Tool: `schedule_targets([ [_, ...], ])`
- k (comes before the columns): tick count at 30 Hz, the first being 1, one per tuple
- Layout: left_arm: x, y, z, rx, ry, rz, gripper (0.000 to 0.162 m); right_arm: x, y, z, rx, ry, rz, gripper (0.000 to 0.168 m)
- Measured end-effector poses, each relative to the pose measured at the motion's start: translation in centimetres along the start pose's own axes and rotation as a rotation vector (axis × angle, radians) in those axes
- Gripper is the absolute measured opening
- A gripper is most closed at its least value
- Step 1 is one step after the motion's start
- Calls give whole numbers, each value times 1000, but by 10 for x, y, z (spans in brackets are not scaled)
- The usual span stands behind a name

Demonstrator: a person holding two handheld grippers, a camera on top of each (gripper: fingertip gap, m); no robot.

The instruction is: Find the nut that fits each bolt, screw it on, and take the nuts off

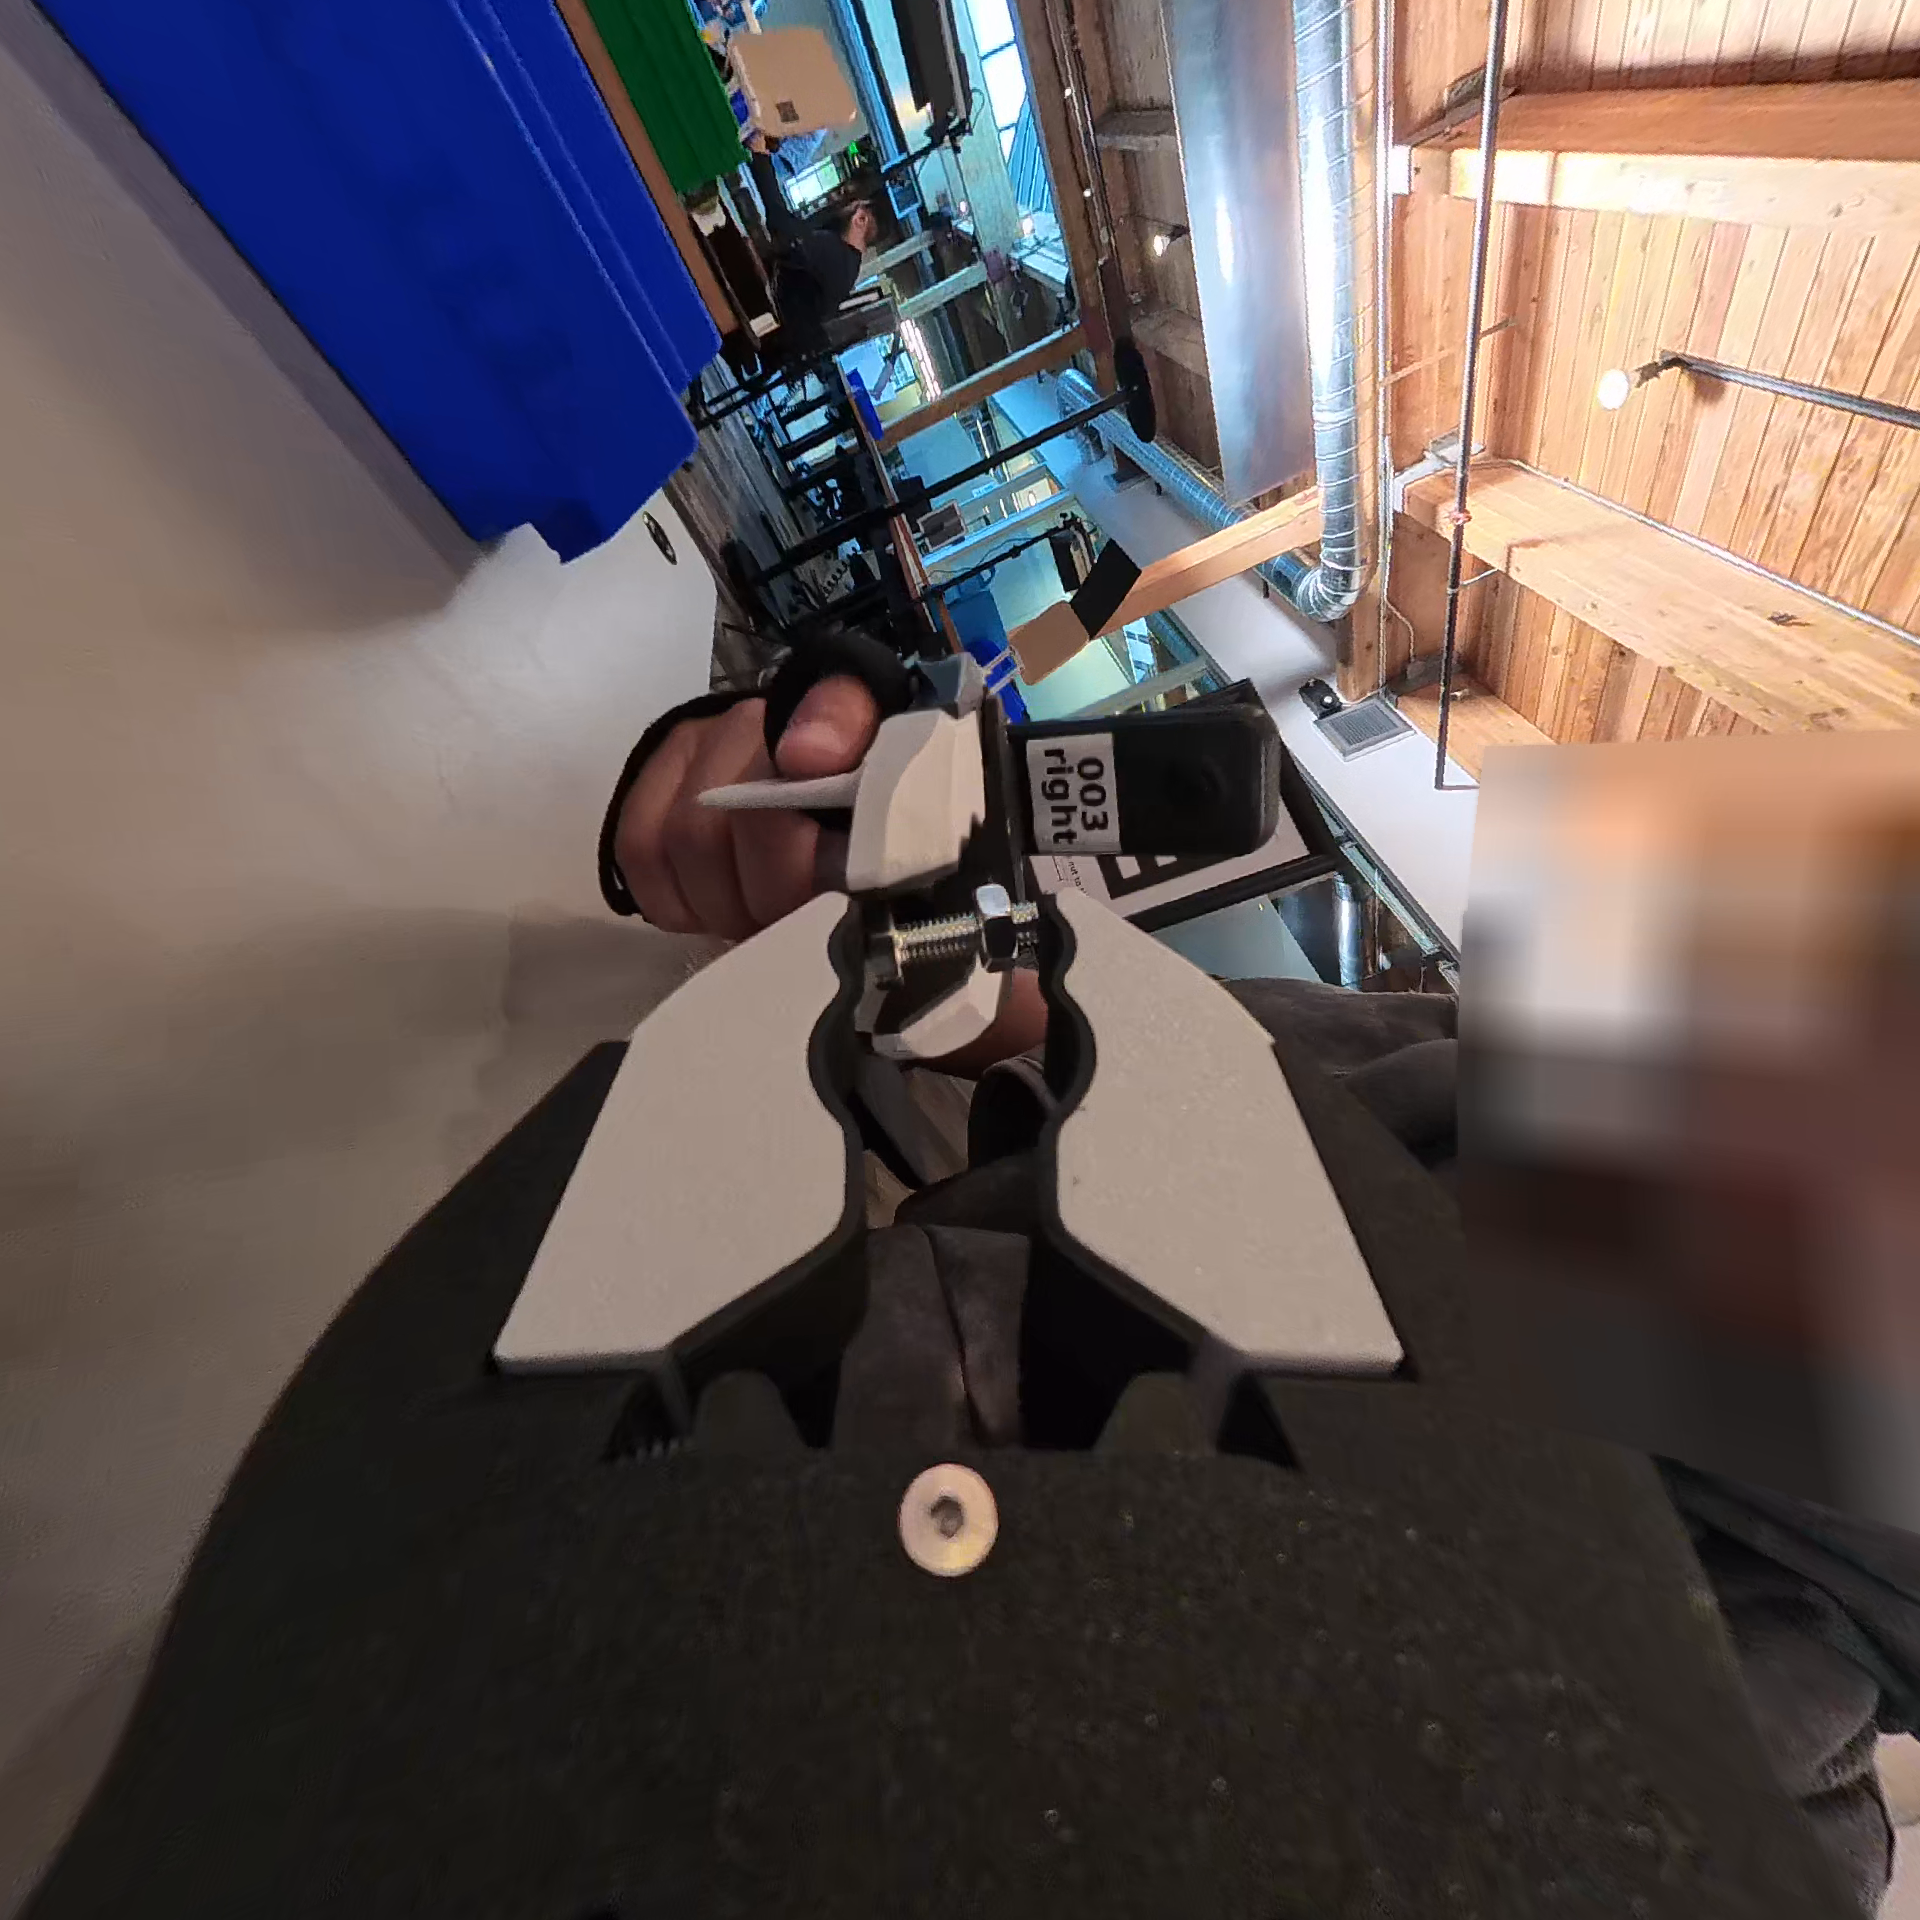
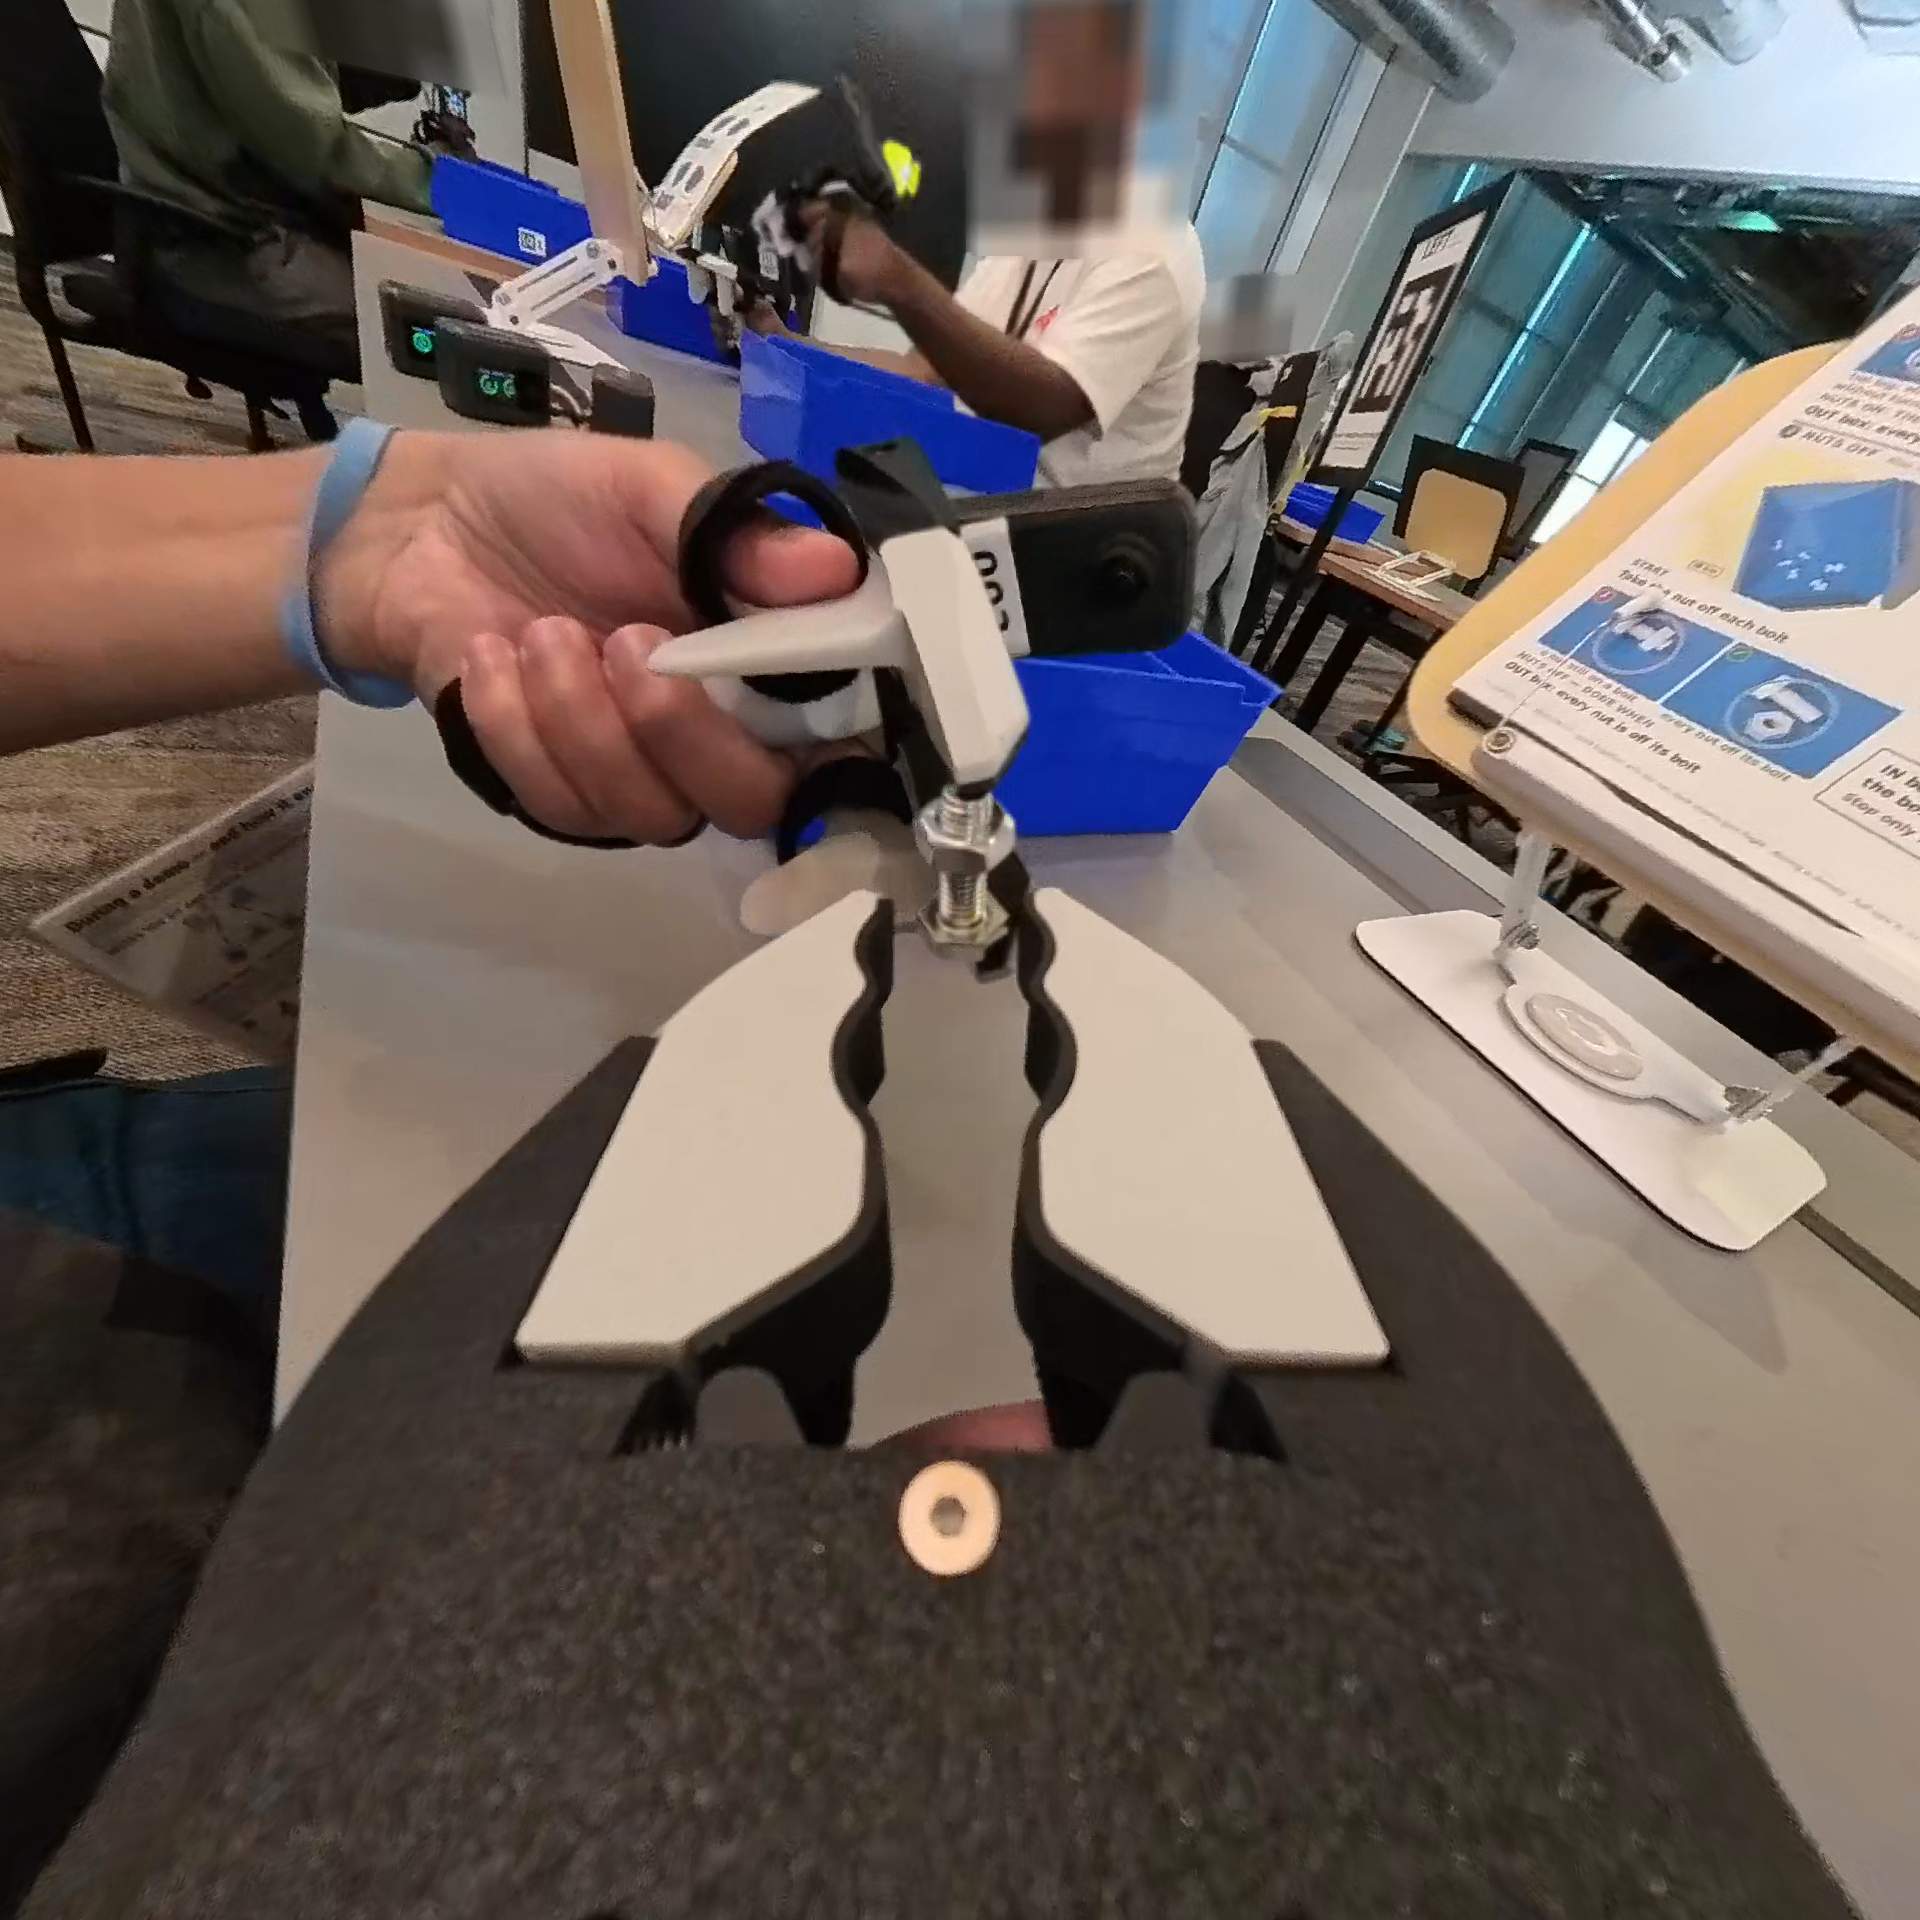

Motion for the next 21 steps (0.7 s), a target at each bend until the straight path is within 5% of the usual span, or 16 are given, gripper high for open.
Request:
schedule_targets([
  [6,0,4,2,8,-3,-9,31,4,-3,-1,11,12,-14,16],
  [12,0,0,-1,-62,26,58,43,5,-11,-4,-136,-21,189,16],
  [15,-2,2,-7,-170,24,124,53,6,-14,-5,-213,-22,271,16],
  [21,-4,-4,-15,-479,71,473,47,10,-13,0,-330,42,424,16],
])
Point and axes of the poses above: each gripper's, where its closed fingertips meet, z out along the fingers, x out of its underside, y = z × x across the jaws, the point moved 3 cm from there along -z, back along the fingers, and after that the axes turned 9 degrees about y, right-handed, at the moved point
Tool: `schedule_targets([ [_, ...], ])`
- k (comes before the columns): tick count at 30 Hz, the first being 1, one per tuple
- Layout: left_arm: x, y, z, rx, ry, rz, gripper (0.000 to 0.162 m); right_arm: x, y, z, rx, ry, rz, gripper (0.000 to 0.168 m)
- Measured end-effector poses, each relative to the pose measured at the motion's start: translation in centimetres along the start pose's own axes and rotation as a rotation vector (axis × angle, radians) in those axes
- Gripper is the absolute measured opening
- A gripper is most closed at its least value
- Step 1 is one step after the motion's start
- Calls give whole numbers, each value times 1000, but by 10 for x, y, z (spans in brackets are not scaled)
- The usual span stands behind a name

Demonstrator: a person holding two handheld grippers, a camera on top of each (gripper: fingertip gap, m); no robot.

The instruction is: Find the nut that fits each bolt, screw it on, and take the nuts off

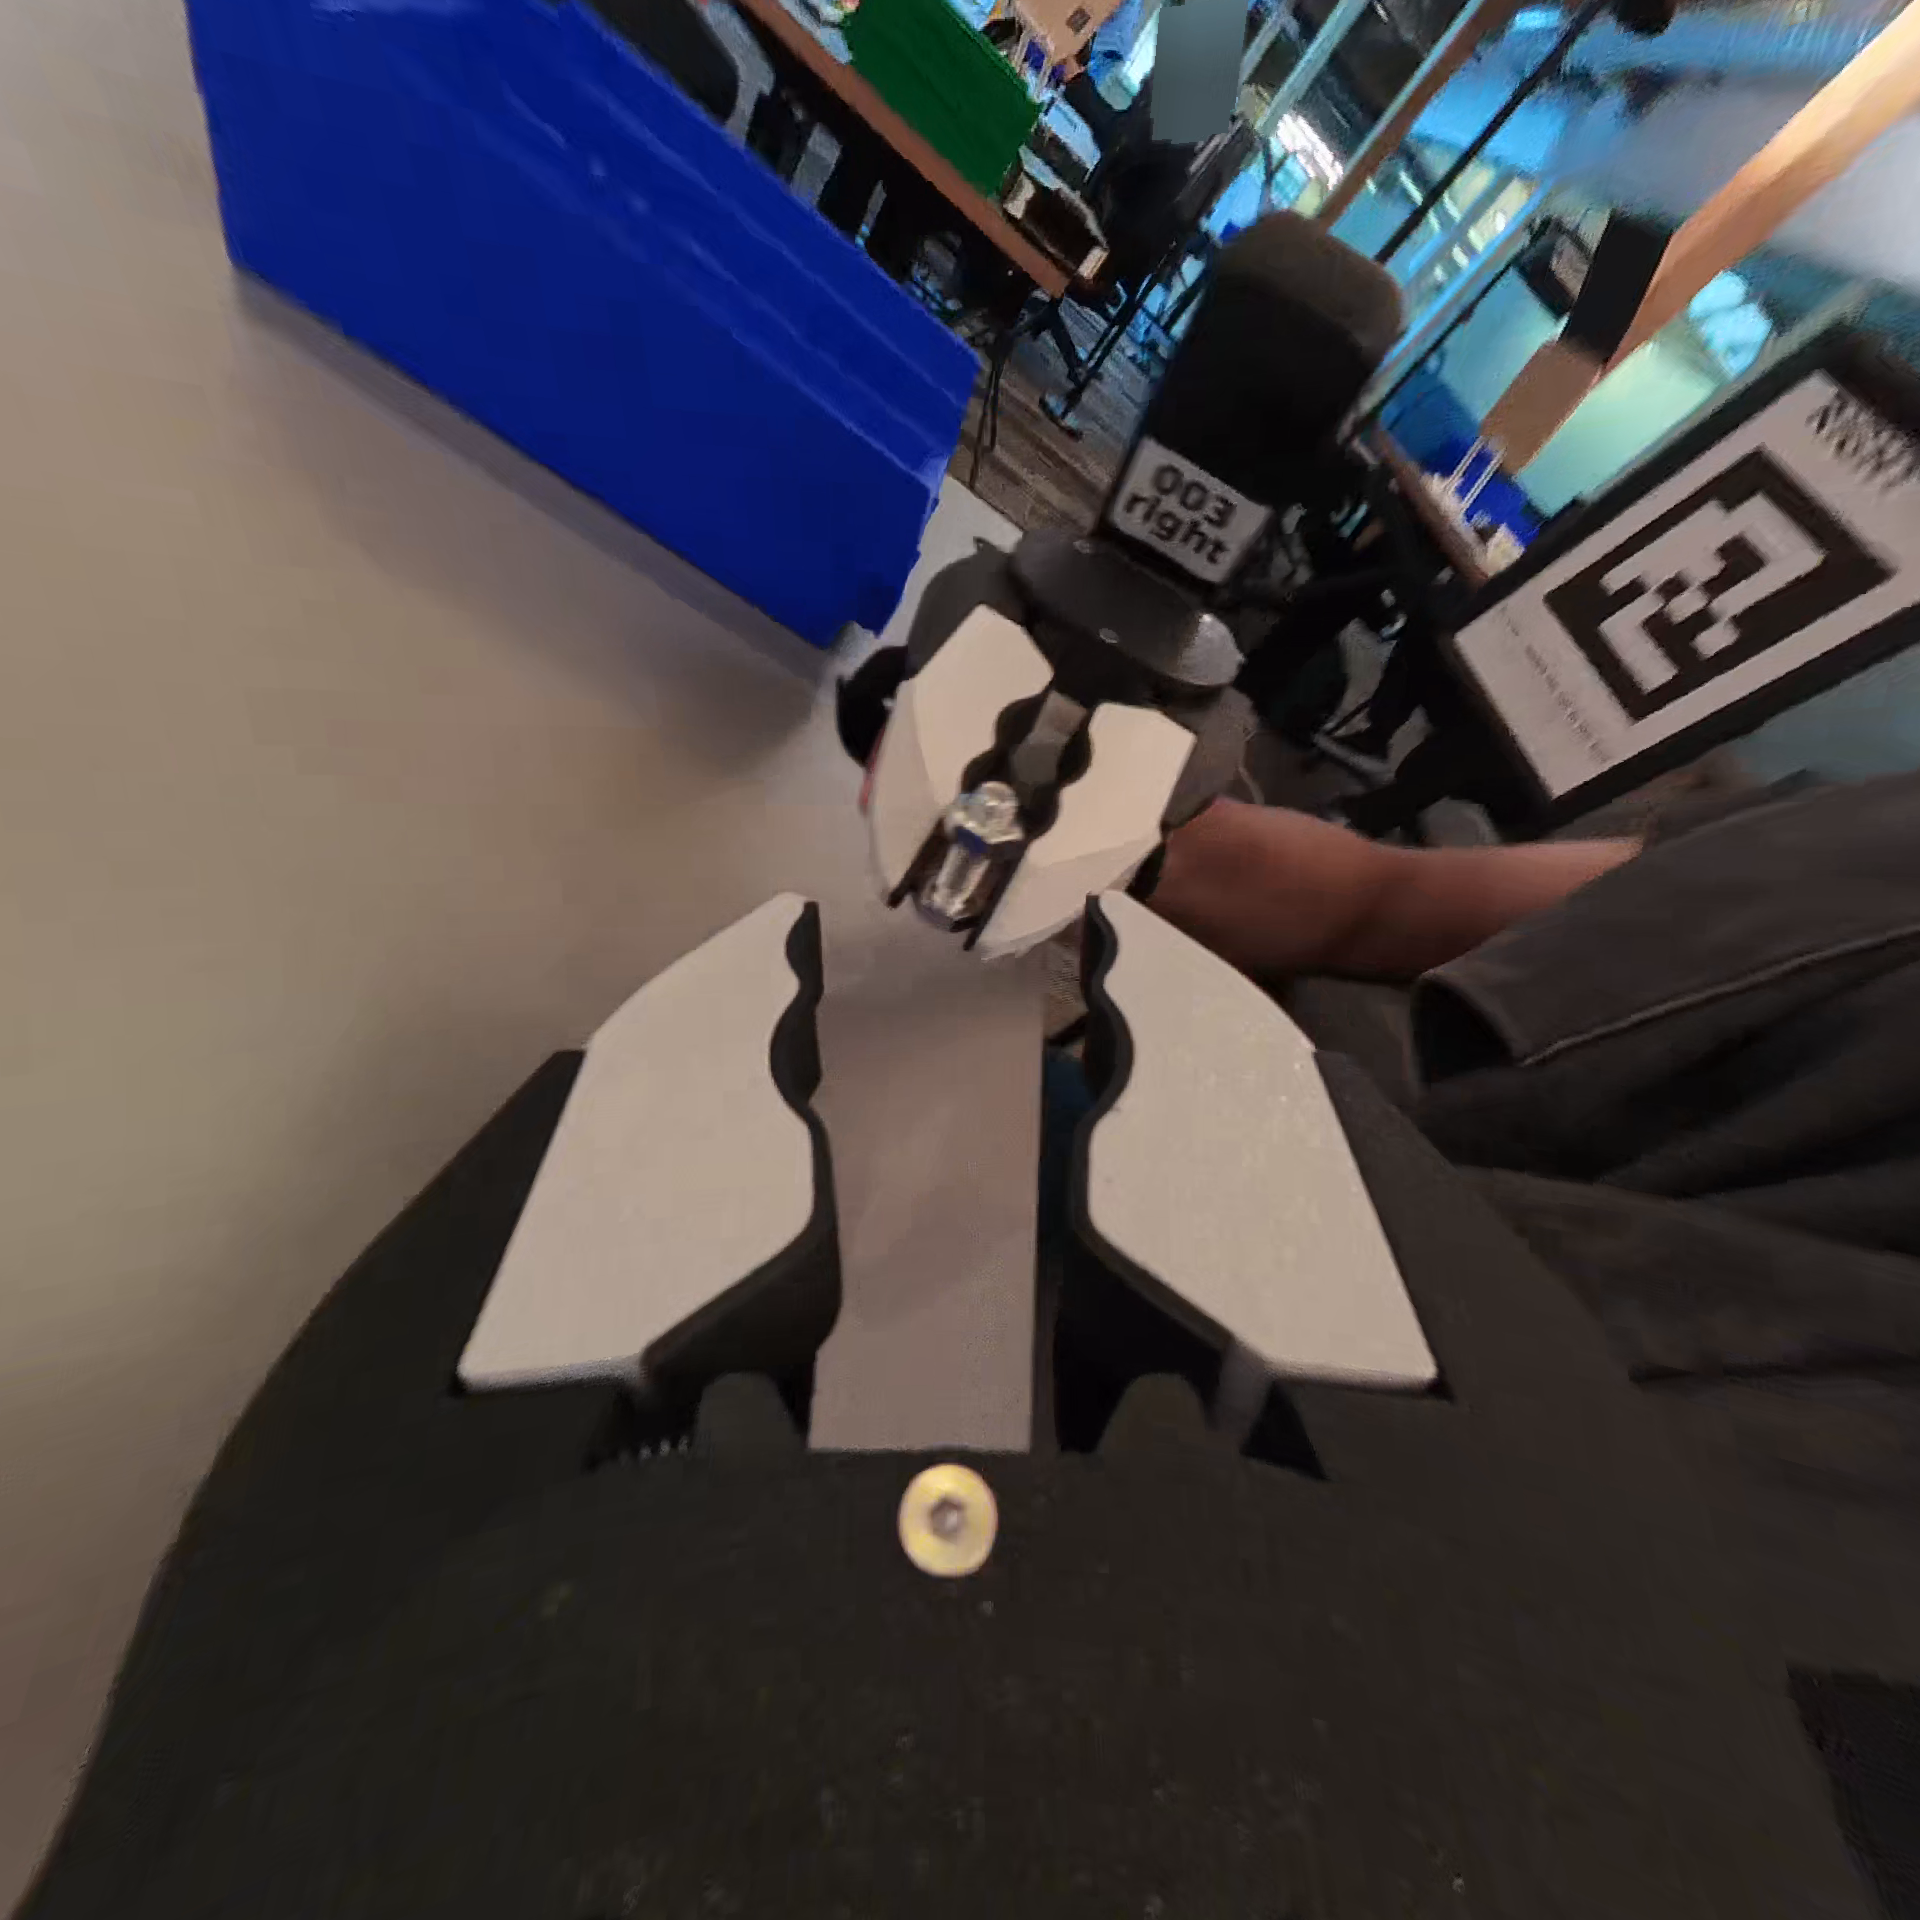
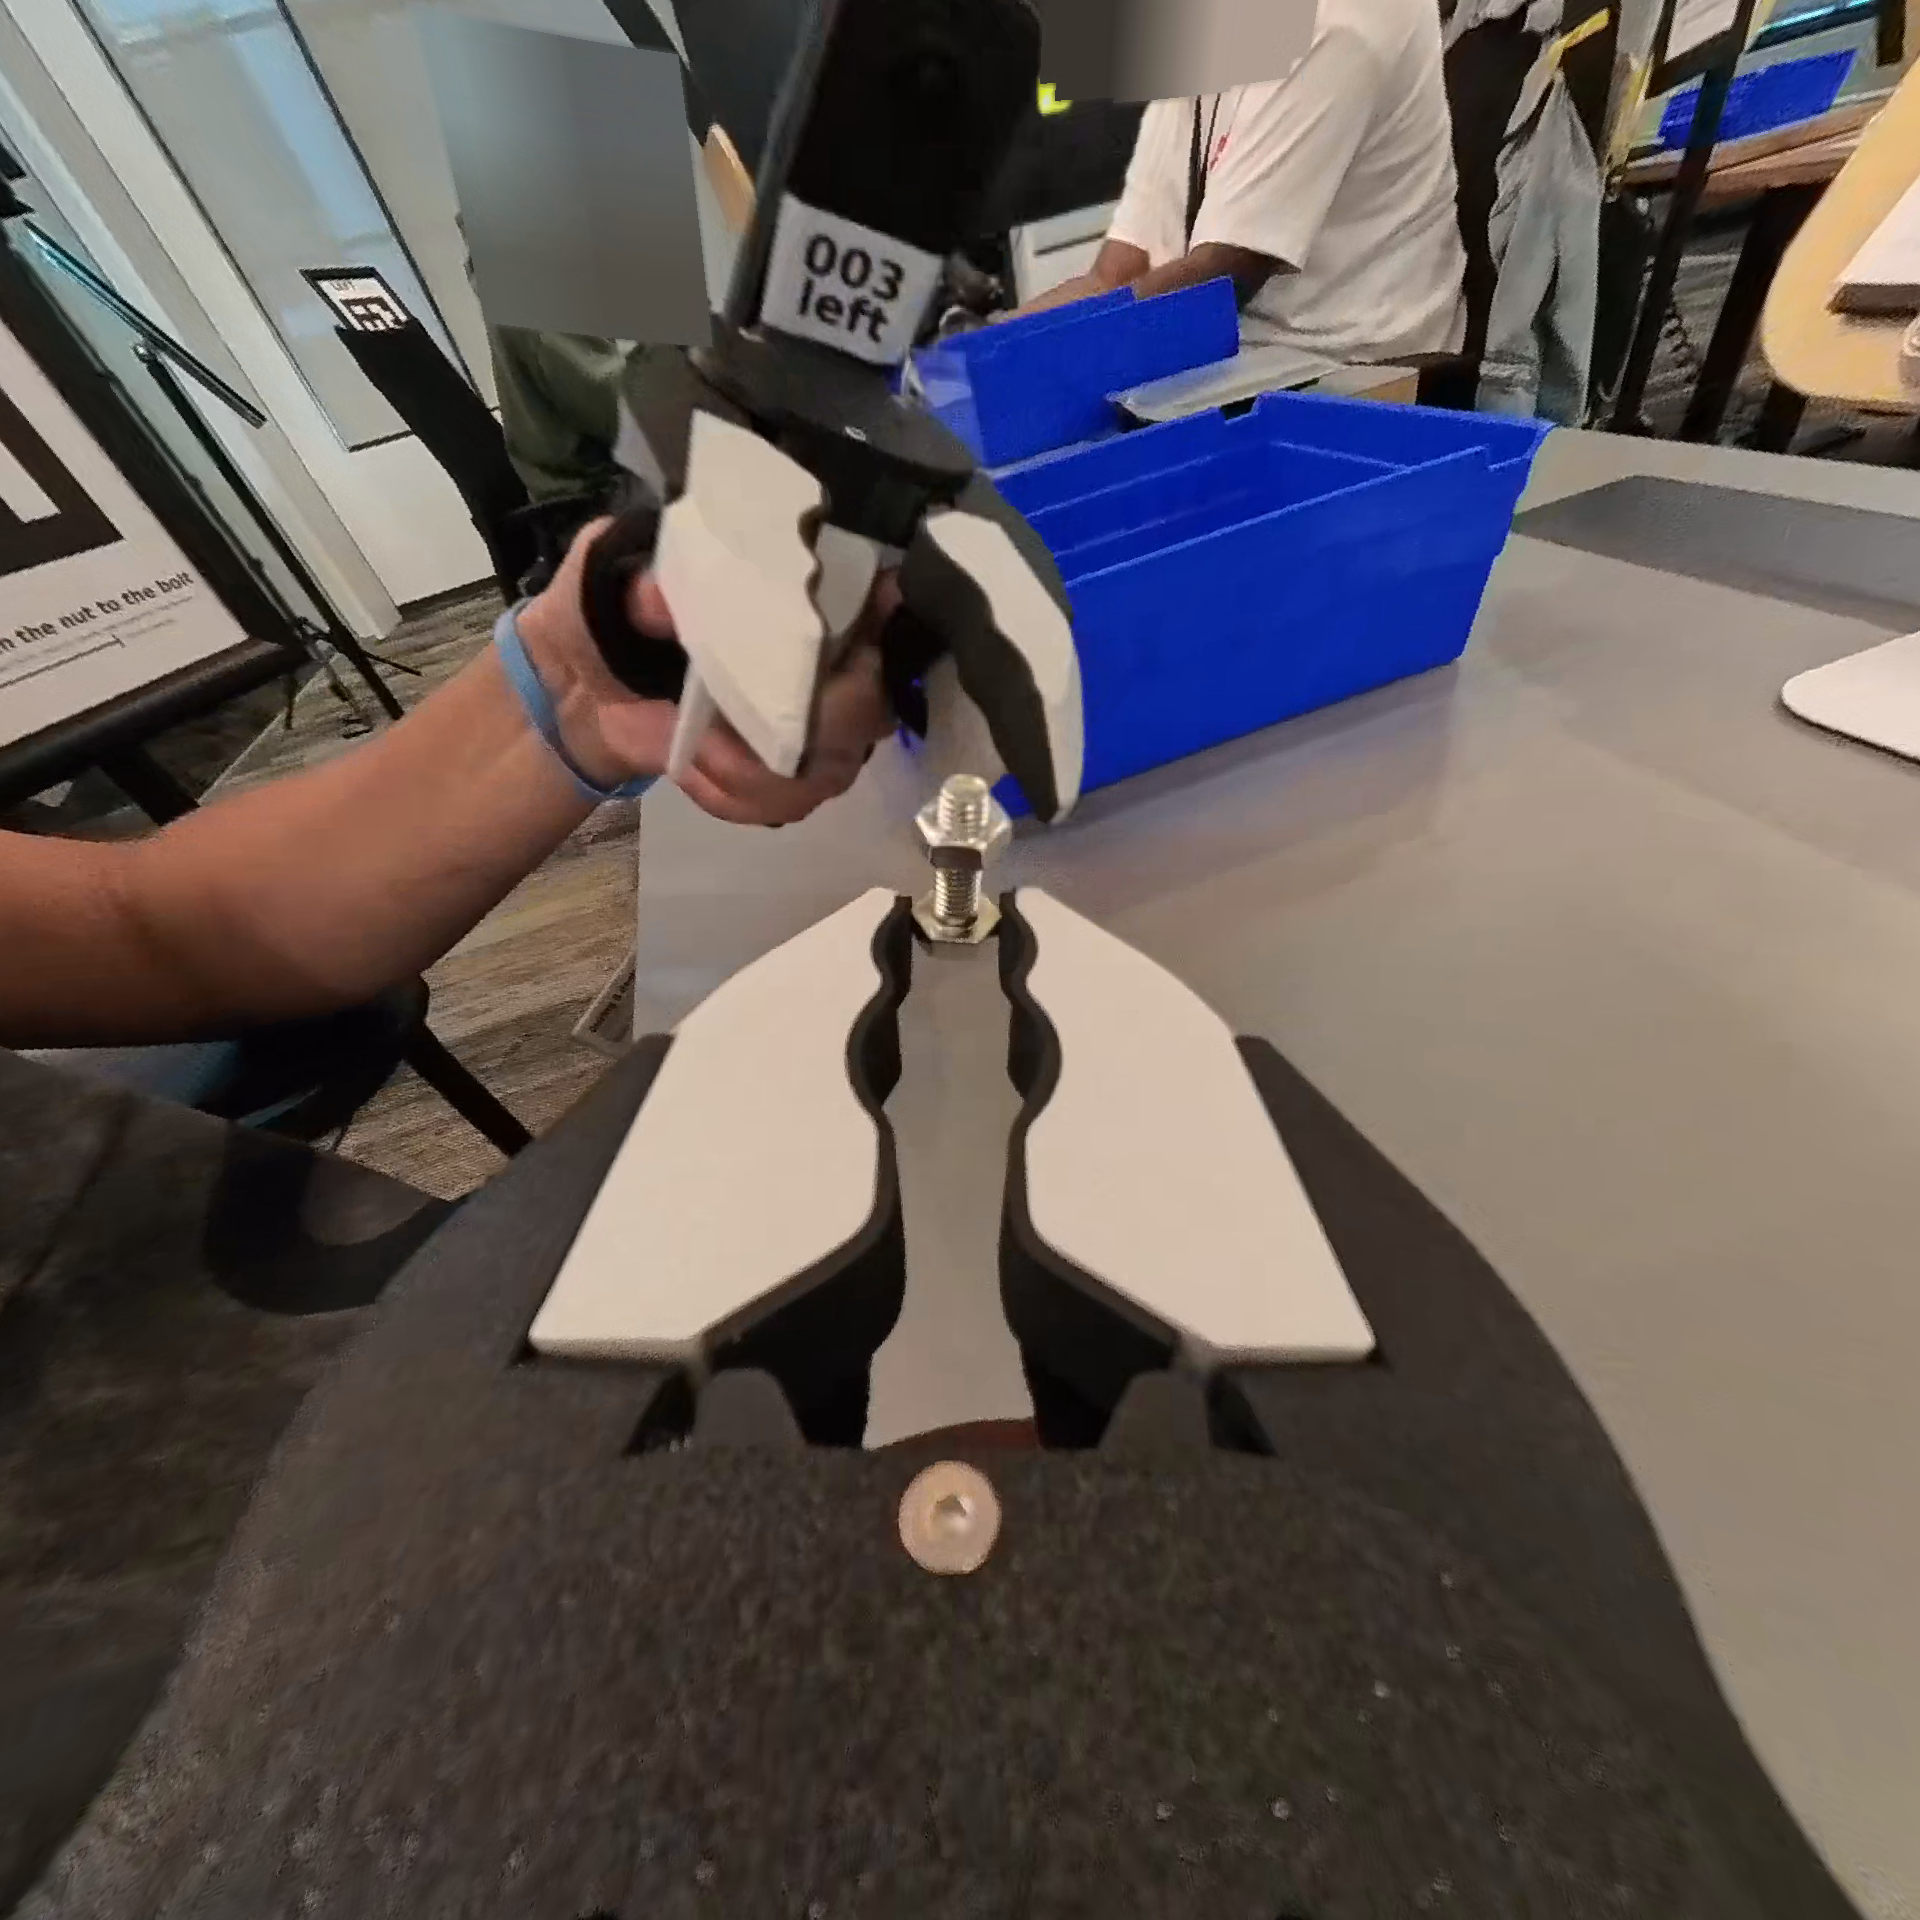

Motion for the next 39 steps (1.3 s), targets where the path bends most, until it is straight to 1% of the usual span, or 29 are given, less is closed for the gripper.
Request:
schedule_targets([
  [3,-6,-17,-1,-39,-34,171,48,-1,3,1,-10,3,-1,16],
  [6,-6,-26,3,-46,-29,230,49,-4,8,1,-57,-24,27,16],
  [9,-8,-29,8,-34,-50,233,51,-8,14,1,-105,-51,42,16],
  [11,-9,-34,9,7,-58,237,51,-8,12,1,-94,-47,51,16],
  [14,-9,-36,9,-1,-60,255,55,-11,9,-3,-81,-64,66,16],
  [16,-11,-39,4,11,-69,259,49,-15,3,-9,-65,-80,80,16],
  [17,-12,-38,2,3,-79,256,49,-17,0,-12,-56,-95,85,16],
  [19,-14,-34,-1,-31,-86,250,49,-16,2,-14,-45,-73,48,16],
  [21,-14,-33,2,-32,-88,244,50,-15,11,-8,-41,-37,2,16],
  [24,-10,-37,12,6,-62,243,54,-15,19,3,-17,2,-33,16],
  [25,-9,-40,14,19,-58,248,55,-16,18,3,-3,5,-37,16],
  [26,-10,-40,14,11,-66,251,61,-16,15,2,5,4,-30,16],
  [28,-14,-39,9,-16,-92,258,63,-17,5,-5,30,-15,2,16],
  [29,-15,-40,5,-4,-102,257,55,-17,0,-10,50,-27,13,16],
  [30,-16,-41,3,12,-109,249,52,-18,-3,-12,53,-28,15,16],
  [32,-17,-39,2,-3,-118,243,53,-18,-1,-13,56,-23,2,16],
  [34,-16,-37,6,-17,-106,244,53,-20,9,-8,20,-17,-24,16],
  [35,-15,-35,8,-29,-103,244,55,-20,14,-5,8,-4,-37,16],
  [37,-13,-39,12,4,-90,246,57,-18,15,0,33,17,-55,16],
  [39,-14,-41,12,2,-97,246,64,-17,9,-2,39,9,-27,16],
])
Point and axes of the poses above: each gripper's, where its closed fingertips meet, z out along the fingers, x out of its underside, y = z × x across the jaws, the point moved 3 cm from there along -z, back along the fingers, and after that the axes turned 9 degrees about y, right-handed, at the moved point
